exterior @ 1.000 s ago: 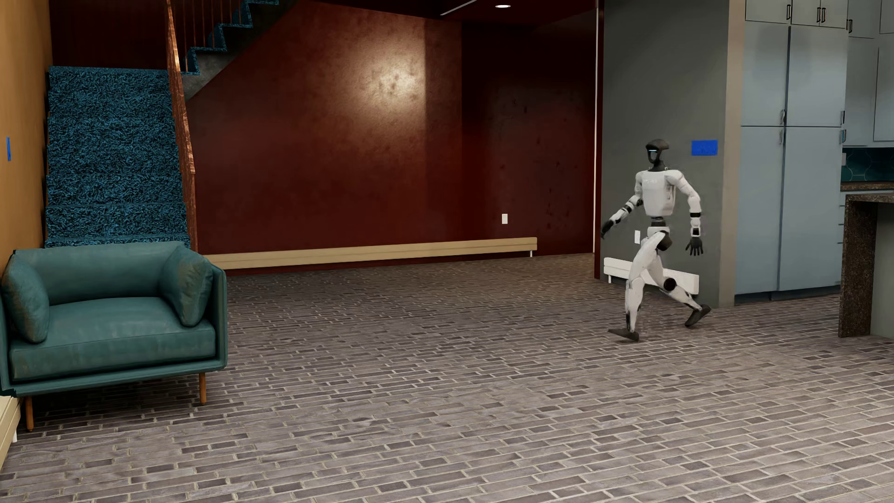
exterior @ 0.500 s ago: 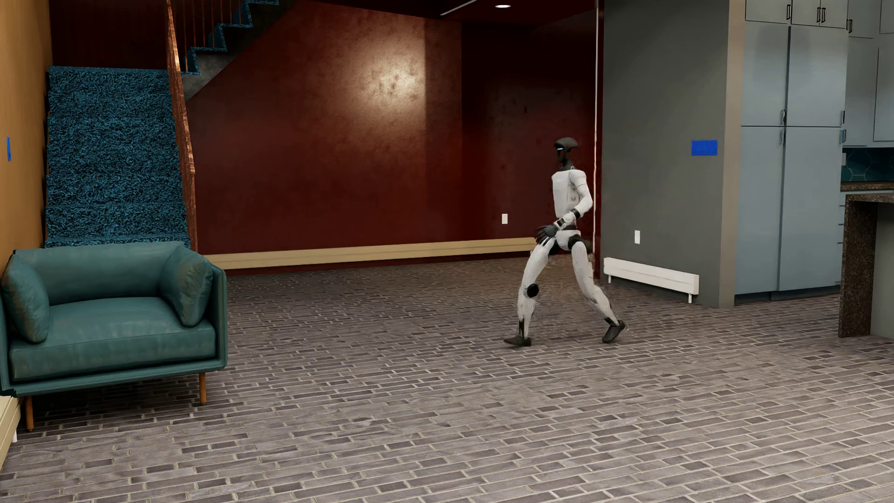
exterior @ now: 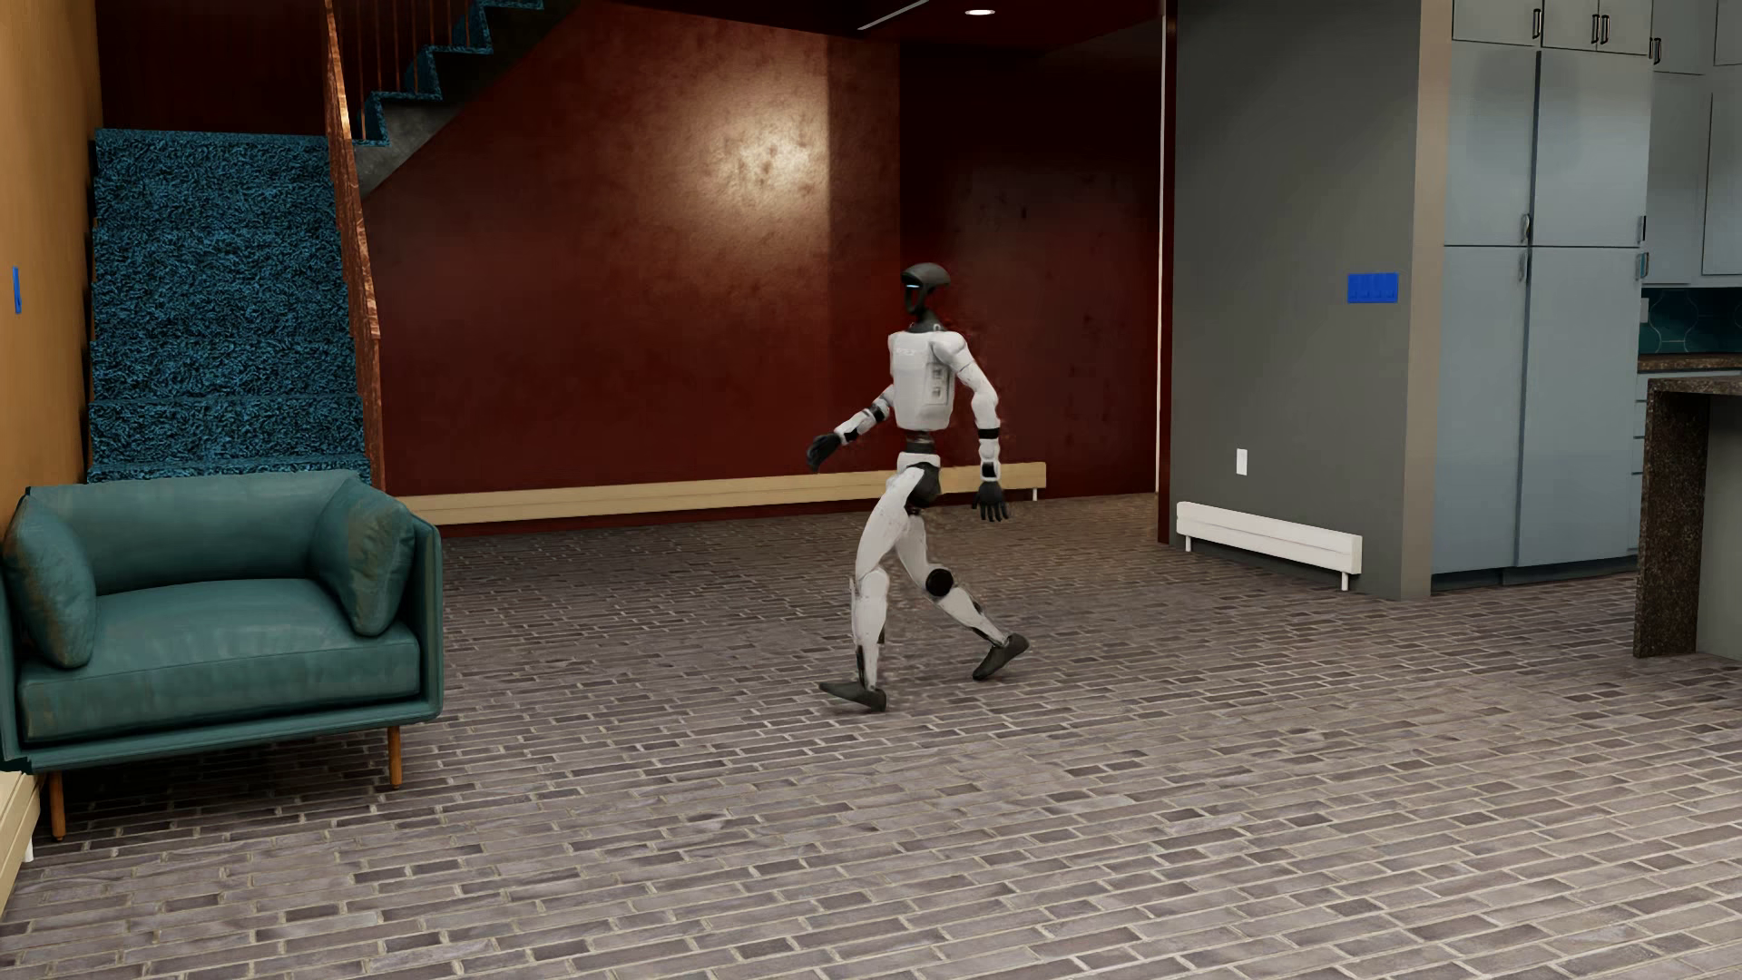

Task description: Walk towards the armchair

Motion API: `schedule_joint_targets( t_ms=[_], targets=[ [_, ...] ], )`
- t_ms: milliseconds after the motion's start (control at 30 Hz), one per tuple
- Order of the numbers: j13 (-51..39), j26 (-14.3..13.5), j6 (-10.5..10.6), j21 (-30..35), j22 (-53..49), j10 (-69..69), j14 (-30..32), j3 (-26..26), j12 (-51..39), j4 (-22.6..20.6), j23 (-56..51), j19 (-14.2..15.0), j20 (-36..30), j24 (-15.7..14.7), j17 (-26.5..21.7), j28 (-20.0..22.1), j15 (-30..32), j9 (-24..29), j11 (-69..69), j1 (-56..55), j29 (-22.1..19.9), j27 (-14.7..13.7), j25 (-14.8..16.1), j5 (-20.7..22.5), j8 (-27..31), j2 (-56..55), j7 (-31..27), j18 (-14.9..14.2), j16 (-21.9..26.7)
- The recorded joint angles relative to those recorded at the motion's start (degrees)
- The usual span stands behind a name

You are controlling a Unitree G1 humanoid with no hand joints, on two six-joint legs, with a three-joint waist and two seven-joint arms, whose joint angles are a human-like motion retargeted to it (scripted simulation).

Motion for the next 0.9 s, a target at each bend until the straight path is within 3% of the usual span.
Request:
schedule_joint_targets(
  t_ms=[33,67,100,133,167,233,300,400,433,467,500,533,567,600,633,667,700,733,767,800,833,867,900],
  targets=[
    [0.92,0.00,-0.89,-1.21,0.69,1.10,9.34,0.07,1.31,-2.18,0.48,0.00,-0.31,0.00,0.22,0.00,3.64,-0.67,1.33,-1.22,0.00,0.00,0.00,-1.17,0.00,2.89,0.00,0.00,0.28],
    [2.46,0.00,-1.72,-2.15,1.33,2.47,23.14,1.06,2.45,-4.14,1.70,0.00,1.91,0.00,0.41,0.00,11.06,-1.90,6.55,-2.08,0.00,0.00,0.00,-3.33,0.00,2.04,0.00,0.00,-0.10],
    [3.46,0.00,-3.67,-0.78,2.51,7.76,31.27,-0.61,2.35,-7.11,4.97,0.00,1.25,0.00,1.27,0.00,21.04,-2.55,16.18,-3.47,0.00,0.00,0.00,-5.86,0.00,-1.20,0.00,0.00,-0.42],
    [4.84,0.00,-4.36,1.12,3.22,11.58,32.20,-1.78,1.66,-9.25,10.03,0.00,1.34,0.00,2.36,0.00,27.63,-1.51,25.84,-0.39,0.00,0.00,0.00,-6.75,0.00,-3.75,0.00,0.00,-0.36],
    [4.39,0.00,-5.24,4.40,3.39,12.33,31.49,-3.20,-1.26,-12.26,15.62,0.00,3.11,0.00,2.68,0.00,25.84,-0.29,38.00,2.41,0.00,0.00,0.00,-8.23,0.00,-10.78,0.00,0.00,-0.84],
    [4.31,0.00,-4.55,12.90,-1.66,7.37,24.11,-9.03,-6.83,-14.43,27.08,0.00,5.25,0.00,3.45,0.00,7.61,1.02,49.19,14.49,0.00,0.00,0.00,-6.85,0.00,-21.99,0.00,0.00,-0.58],
    [8.65,0.00,-1.24,15.92,-8.20,2.35,15.71,-17.82,-12.79,-11.36,32.67,0.00,8.96,0.00,2.96,0.00,1.47,0.81,42.45,25.30,0.00,0.00,0.00,-3.03,0.00,-30.55,0.00,0.00,-0.58],
    [15.03,0.00,1.17,16.86,-19.03,-2.66,6.48,-28.36,-21.90,-7.80,36.88,0.00,17.16,0.00,1.78,0.00,4.10,-0.34,9.77,35.36,0.00,0.00,0.00,-3.53,0.00,-36.78,0.00,0.00,0.13],
    [16.35,0.00,1.01,17.28,-22.34,-3.27,3.29,-29.47,-24.99,-7.91,37.97,0.00,19.51,0.00,1.69,0.00,9.76,-1.25,0.42,36.98,0.00,0.00,0.00,-4.06,0.00,-38.06,0.00,0.00,0.55],
    [17.99,0.00,1.21,17.63,-24.07,-2.82,0.65,-29.70,-27.45,-6.71,38.06,0.00,21.84,0.00,1.64,0.00,28.46,-2.32,-21.17,38.33,0.00,0.00,0.00,-4.63,0.00,-40.31,0.00,0.00,0.83],
    [19.19,0.00,1.30,18.01,-27.17,-2.11,-0.94,-30.03,-28.81,-5.65,38.25,0.00,23.50,0.00,1.60,0.00,27.26,-2.71,-24.55,40.43,0.00,0.00,0.00,-4.62,0.00,-42.38,0.00,0.00,1.56],
    [20.00,0.00,1.21,17.86,-29.60,-0.50,-0.74,-30.39,-28.84,-5.14,38.55,0.00,25.93,0.00,1.83,0.00,11.03,-2.39,-2.93,42.74,0.00,0.00,0.00,-4.54,0.00,-45.11,0.00,0.00,1.54],
    [20.15,0.00,0.89,20.22,-31.76,2.54,0.67,-31.37,-26.73,-4.78,39.28,0.00,28.28,0.00,1.61,0.00,12.27,-3.38,2.66,44.37,0.00,0.00,0.00,-4.85,0.00,-46.13,0.00,0.00,0.92],
    [20.76,0.00,2.04,17.36,-30.01,7.63,5.76,-32.68,-25.49,-2.96,40.07,0.00,28.42,0.00,2.06,0.00,15.75,-3.87,8.99,45.24,0.00,0.00,0.00,-4.43,0.00,-46.42,0.00,0.00,-0.06],
    [20.49,0.00,4.02,17.05,-26.34,15.03,15.46,-32.05,-22.93,-0.64,41.03,0.00,28.40,0.00,1.76,0.00,14.73,-3.51,14.23,45.57,0.00,0.00,0.00,-1.70,0.00,-44.06,0.00,0.00,-2.15],
    [19.52,0.00,4.06,14.45,-22.77,25.69,24.29,-32.04,-20.57,-0.10,39.69,0.00,24.74,0.00,1.55,0.00,10.89,-3.20,14.38,42.05,0.00,0.00,0.00,0.43,0.00,-40.59,0.00,0.00,-2.88],
    [18.31,0.00,4.35,12.10,-18.99,39.70,28.40,-32.98,-19.80,0.46,38.22,0.00,20.43,0.00,2.42,0.00,10.33,-3.19,13.43,34.75,0.00,0.00,0.00,2.68,0.00,-37.14,0.00,0.00,-3.38],
    [16.52,0.00,4.33,10.09,-4.16,50.58,27.78,-32.25,-22.22,-0.48,35.10,0.00,16.82,0.00,2.83,0.00,10.70,-2.25,11.07,29.54,0.00,0.00,0.00,4.33,0.00,-32.19,0.00,0.00,-3.85],
    [14.53,0.00,3.42,9.08,-0.79,55.18,26.43,-30.46,-20.81,-0.99,31.93,0.00,15.24,0.00,3.66,0.00,8.62,-2.00,8.91,24.67,0.00,0.00,0.00,4.98,0.00,-28.03,0.00,0.00,-3.87],
    [12.43,0.00,2.65,7.93,2.66,55.09,26.65,-26.23,-18.93,-2.43,28.22,0.00,11.52,0.00,3.94,0.00,8.15,-0.52,6.26,21.50,0.00,0.00,0.00,5.26,0.00,-22.52,0.00,0.00,-3.79],
    [10.56,0.00,1.01,7.06,3.48,48.83,26.95,-24.53,-15.40,1.05,23.80,0.00,14.59,0.00,4.55,0.00,8.06,-0.91,4.99,17.25,0.00,0.00,0.00,3.27,0.00,-19.67,0.00,0.00,-4.32],
    [9.76,0.00,1.34,5.53,2.20,37.10,33.02,-18.12,-10.92,0.02,18.66,0.00,22.26,0.00,4.64,0.00,9.64,-0.32,2.21,14.04,0.00,0.00,0.00,3.99,0.00,-16.47,0.00,0.00,-4.84],
    [7.62,0.00,1.13,5.71,6.91,21.02,38.17,-18.97,-11.81,0.09,14.76,0.00,6.29,0.00,3.68,0.00,12.49,-1.16,-1.24,12.86,0.00,0.00,0.00,3.59,0.00,-12.72,0.00,0.00,-3.44]
  ],
)
